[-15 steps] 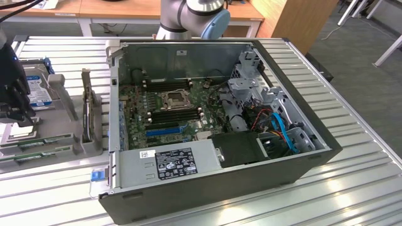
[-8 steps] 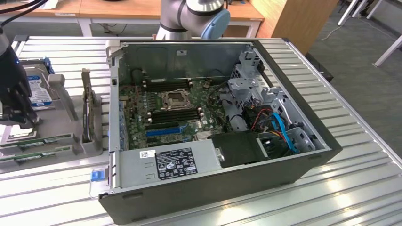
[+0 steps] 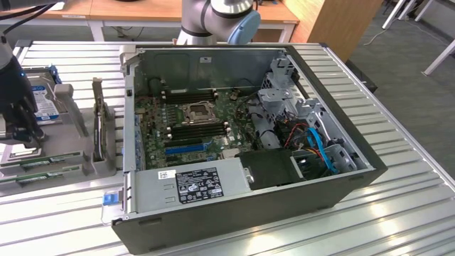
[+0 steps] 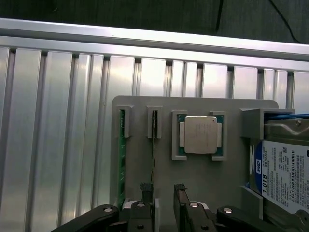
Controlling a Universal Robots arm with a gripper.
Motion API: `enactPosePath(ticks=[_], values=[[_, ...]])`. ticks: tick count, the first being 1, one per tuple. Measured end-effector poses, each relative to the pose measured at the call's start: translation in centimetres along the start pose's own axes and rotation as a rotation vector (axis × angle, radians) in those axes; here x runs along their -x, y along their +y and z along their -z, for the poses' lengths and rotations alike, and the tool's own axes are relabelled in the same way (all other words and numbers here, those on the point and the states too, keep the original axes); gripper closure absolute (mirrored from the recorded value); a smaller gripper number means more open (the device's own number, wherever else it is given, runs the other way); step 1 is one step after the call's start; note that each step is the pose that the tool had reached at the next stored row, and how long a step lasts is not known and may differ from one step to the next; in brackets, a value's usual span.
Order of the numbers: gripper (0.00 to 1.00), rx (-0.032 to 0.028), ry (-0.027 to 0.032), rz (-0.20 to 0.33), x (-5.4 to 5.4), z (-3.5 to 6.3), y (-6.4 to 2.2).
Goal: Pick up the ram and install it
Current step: 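Pick up the ram and move it above insertion slot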
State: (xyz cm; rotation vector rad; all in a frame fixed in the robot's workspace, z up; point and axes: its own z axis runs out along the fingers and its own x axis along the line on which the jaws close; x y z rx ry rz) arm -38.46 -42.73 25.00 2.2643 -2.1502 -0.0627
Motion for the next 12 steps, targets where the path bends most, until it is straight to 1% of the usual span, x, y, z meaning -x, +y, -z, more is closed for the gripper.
enactPosePath(ticks=[9, 12], values=[[0.69, 0.0, 0.0001, 0.0, -0.01, -0.82, -0.02], [0.69, 0.0002, 0.0002, 0.0, -0.02, -0.83, -0.02]])
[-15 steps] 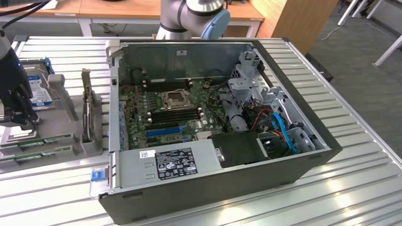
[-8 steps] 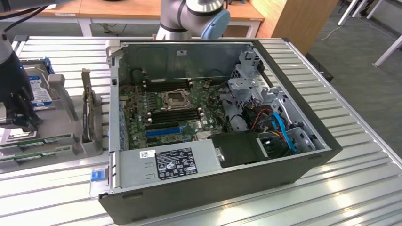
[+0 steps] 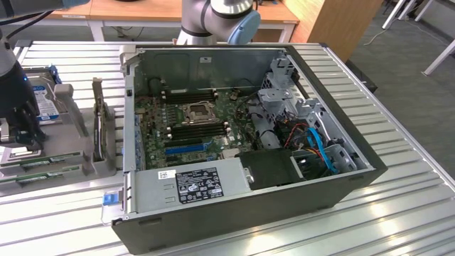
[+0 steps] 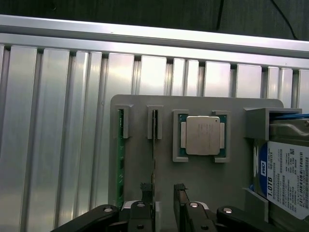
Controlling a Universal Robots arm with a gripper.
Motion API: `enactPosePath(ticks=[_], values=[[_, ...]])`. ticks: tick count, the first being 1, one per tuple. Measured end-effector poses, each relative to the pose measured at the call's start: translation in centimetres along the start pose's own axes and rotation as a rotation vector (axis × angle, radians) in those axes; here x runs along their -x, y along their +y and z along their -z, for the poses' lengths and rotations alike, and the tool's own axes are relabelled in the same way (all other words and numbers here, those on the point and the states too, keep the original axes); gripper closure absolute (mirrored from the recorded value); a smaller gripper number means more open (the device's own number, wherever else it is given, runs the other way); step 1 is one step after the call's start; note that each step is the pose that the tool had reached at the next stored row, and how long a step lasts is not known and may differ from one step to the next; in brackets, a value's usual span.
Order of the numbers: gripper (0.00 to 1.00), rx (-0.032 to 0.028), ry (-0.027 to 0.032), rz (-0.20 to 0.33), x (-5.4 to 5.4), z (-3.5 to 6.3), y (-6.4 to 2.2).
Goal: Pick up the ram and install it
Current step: 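Pick up the ram and move it above insertion slot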
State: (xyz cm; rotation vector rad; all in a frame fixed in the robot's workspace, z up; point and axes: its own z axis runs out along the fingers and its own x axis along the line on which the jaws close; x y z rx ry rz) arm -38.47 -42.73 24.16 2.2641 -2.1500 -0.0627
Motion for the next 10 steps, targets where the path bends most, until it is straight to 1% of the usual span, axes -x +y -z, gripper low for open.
enactPosePath(ticks=[5, 10], values=[[0.69, -0.0006, -0.0004, 0.0, -0.05, -0.04, 0.02], [0.69, -0.0003, -0.0002, 0.0, -0.51, -0.02, 0.13]])
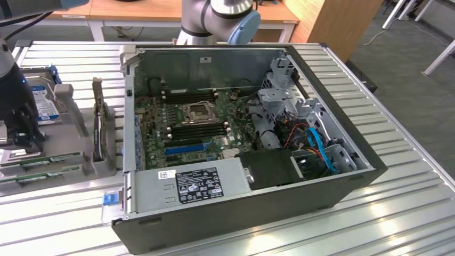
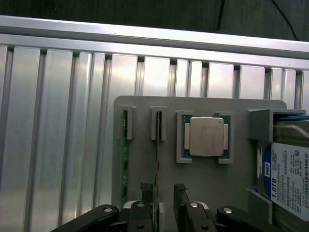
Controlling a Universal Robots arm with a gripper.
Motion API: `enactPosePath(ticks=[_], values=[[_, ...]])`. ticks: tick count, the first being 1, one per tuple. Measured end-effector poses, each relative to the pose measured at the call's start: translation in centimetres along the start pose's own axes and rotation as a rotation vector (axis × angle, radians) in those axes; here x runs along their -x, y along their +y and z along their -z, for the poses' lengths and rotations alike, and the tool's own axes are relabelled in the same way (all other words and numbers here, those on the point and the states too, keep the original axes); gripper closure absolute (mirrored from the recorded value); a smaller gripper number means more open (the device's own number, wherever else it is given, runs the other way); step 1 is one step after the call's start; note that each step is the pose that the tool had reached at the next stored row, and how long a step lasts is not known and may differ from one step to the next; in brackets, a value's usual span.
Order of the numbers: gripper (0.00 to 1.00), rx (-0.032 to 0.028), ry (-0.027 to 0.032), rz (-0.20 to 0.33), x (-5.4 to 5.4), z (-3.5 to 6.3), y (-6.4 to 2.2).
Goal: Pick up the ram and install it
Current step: 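Pick up the ram and move it above insertion slot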
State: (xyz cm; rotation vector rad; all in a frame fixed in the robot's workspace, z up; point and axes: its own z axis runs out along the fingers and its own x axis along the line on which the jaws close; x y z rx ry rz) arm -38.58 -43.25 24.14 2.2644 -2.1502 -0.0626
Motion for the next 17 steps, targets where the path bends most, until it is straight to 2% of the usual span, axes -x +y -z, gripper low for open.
enactPosePath(ticks=[17], values=[[0.69, 0.0001, 0.0001, 0.0, -2.5, 0.03, 0.47]])
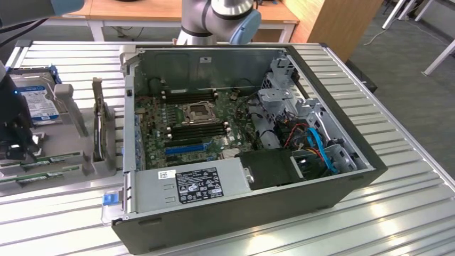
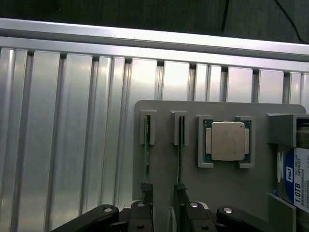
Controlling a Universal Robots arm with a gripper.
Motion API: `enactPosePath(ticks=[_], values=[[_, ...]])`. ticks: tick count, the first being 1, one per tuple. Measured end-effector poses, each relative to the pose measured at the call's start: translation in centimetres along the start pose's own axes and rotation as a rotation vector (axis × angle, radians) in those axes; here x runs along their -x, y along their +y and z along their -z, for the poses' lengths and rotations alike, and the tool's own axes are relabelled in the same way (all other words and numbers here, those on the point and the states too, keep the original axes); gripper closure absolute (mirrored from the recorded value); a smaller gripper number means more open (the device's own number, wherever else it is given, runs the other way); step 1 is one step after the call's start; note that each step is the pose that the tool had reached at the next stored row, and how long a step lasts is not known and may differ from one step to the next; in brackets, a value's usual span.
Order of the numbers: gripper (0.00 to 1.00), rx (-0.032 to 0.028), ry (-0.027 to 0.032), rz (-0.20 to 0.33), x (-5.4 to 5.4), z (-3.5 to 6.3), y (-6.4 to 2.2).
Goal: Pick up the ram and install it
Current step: 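Pick up the ram and move it above insertion slot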
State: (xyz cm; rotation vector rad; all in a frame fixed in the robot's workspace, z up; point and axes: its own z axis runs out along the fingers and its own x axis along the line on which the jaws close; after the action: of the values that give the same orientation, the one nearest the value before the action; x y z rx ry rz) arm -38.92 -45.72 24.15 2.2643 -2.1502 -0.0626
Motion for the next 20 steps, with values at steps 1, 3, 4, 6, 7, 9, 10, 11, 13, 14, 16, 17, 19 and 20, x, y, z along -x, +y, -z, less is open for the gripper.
enactPosePath(ticks=[1, 3, 4, 6, 7, 9, 10, 11, 13, 14, 16, 17, 19, 20], values=[[0.69, 0.0, 0.0, 0.0, -0.1, 0.0, 0.03], [0.69, 0.0, 0.0, 0.0, -0.4, 0.0, 0.07], [0.69, 0.0001, 0.0, 0.0, -0.5, 0.01, 0.09], [0.69, 0.0, 0.0, 0.0, -0.8, 0.0, 0.14], [0.69, 0.0, 0.0, 0.0, -0.9, 0.0, 0.16], [0.69, 0.0, 0.0, 0.0, -1.1, 0.01, 0.2], [0.69, 0.0, 0.0, 0.0, -1.2, 0.01, 0.22], [0.69, 0.0, 0.0, 0.0, -1.3, 0.01, 0.23], [0.69, 0.0001, 0.0, 0.0, -1.4, 0.02, 0.25], [0.69, 0.0001, 0.0, 0.0, -1.4, 0.02, 0.25], [0.69, 0.0, 0.0, 0.0, -1.4, 0.01, 0.25], [0.69, 0.0, -0.0001, 0.0, -1.4, 0.01, 0.25], [0.69, 0.0, -0.0001, 0.0, -1.4, -0.03, 0.25], [0.69, -0.0002, -0.0001, 0.0, -1.4, -0.1, 0.25]])
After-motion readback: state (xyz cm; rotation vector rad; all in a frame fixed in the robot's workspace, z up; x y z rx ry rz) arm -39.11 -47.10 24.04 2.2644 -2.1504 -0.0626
